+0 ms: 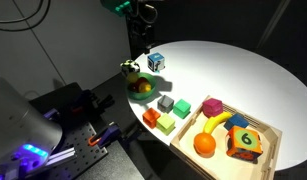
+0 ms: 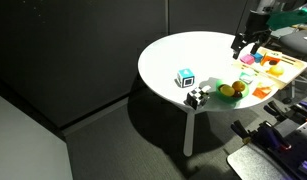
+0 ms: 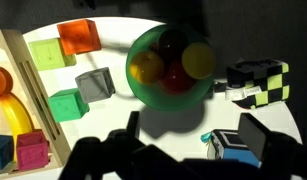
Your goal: Put the pink block in the crate
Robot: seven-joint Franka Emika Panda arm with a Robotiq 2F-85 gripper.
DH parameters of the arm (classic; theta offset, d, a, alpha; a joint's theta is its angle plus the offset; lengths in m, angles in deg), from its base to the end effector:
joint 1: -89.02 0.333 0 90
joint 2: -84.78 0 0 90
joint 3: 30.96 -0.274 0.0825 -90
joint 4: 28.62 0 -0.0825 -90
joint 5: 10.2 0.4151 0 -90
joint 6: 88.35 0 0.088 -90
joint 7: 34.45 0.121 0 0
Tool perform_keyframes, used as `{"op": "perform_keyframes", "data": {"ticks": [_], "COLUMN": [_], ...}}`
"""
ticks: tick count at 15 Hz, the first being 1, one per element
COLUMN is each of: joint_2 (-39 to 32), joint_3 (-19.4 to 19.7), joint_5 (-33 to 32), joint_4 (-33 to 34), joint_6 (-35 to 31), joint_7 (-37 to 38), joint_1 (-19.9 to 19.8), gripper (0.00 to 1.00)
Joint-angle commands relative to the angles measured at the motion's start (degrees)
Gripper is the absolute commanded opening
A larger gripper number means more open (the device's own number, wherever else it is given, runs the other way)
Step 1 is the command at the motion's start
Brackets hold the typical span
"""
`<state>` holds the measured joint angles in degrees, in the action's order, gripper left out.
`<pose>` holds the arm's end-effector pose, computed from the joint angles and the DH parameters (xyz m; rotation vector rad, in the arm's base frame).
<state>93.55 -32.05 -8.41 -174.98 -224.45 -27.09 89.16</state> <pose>0.4653 0.0103 0.2423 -3.1182 0.2030 0.0427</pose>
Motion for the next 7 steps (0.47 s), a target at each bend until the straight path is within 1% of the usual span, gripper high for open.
{"op": "perform_keyframes", "data": {"ticks": [1, 2, 7], "joint_2": [2.3, 0.5, 0.3], "joint_3": [-0.6, -0.3, -0.3], "joint_5": [-0.8, 0.0, 0.0], "joint_4": [-2.3, -0.6, -0.8], "joint_6": [-3.0, -1.4, -1.6], "joint_7": [2.5, 0.5, 0.6], "joint_1": [-0.1, 0.0, 0.0], "gripper": [1.0, 1.0, 1.0]}}
